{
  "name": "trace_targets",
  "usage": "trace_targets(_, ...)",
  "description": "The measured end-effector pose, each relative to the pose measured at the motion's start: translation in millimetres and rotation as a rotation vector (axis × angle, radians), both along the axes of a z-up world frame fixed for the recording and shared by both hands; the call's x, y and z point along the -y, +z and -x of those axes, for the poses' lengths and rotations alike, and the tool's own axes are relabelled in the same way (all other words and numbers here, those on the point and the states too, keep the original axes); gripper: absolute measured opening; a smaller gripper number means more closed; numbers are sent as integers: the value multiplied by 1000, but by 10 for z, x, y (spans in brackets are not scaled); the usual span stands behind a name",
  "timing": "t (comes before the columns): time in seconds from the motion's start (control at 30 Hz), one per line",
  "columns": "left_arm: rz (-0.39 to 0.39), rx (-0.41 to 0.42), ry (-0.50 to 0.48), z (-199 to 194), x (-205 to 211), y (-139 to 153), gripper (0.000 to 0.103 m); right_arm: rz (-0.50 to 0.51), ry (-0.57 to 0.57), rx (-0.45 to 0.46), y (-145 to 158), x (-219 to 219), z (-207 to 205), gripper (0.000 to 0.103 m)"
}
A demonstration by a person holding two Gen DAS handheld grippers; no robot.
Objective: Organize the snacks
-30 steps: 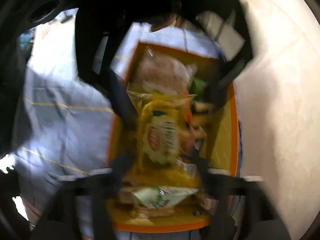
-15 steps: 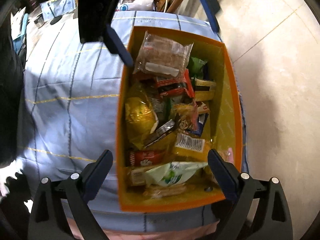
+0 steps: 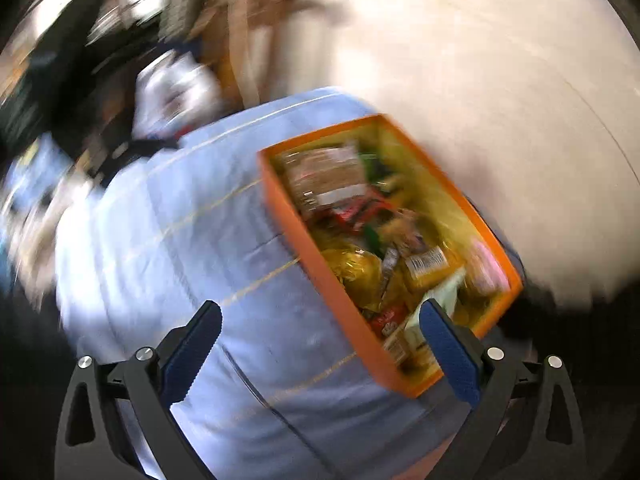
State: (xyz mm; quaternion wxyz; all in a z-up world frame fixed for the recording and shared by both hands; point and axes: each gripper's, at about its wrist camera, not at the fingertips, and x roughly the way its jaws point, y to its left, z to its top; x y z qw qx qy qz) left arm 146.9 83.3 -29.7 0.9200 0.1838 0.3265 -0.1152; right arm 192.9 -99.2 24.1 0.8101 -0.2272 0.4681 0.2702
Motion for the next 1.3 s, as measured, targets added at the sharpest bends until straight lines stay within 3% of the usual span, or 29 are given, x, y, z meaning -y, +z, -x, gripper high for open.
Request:
trace_targets(0.07,161,-22,128,206,-106,-18,99,-37,-142,54,-36,-11,147,99)
trace_targets(0.13,228,-37,238,325,-152,-18,99,-77,-351,104,-59,-2,304,99)
trace_targets(0.23,308,-71,352,428,-199,8,99,-200,-620,100,-86,160,538,99)
trace_targets(0.3,377,-71,409,536,-227,19,99,-259,-741,128,-74,297,815,99)
trace_targets(0.4,370,-77,438,664,-143,38,99,-225,-851,216,-6,391,1228,99)
trace_targets(0.6,280,-66,342,856,408,197,99,-65,-836,387,221,388,1602,99)
trace_targets(0.83,278,-61,218,1062,850,377,99,-124,-835,374,241,513,1662,99)
trace_targets(0.9,259,-52,226,1064,899,387,99,-131,-821,376,246,500,1662,99)
trace_targets(1.0,289,-7,226,1116,891,444,99,-123,-809,385,260,484,1640,99)
trace_targets(1.1,252,14,257,1132,906,489,99,-128,-798,387,283,479,1620,99)
trace_targets(1.3,269,-6,300,1102,876,514,99,-123,-773,404,343,427,1622,99)
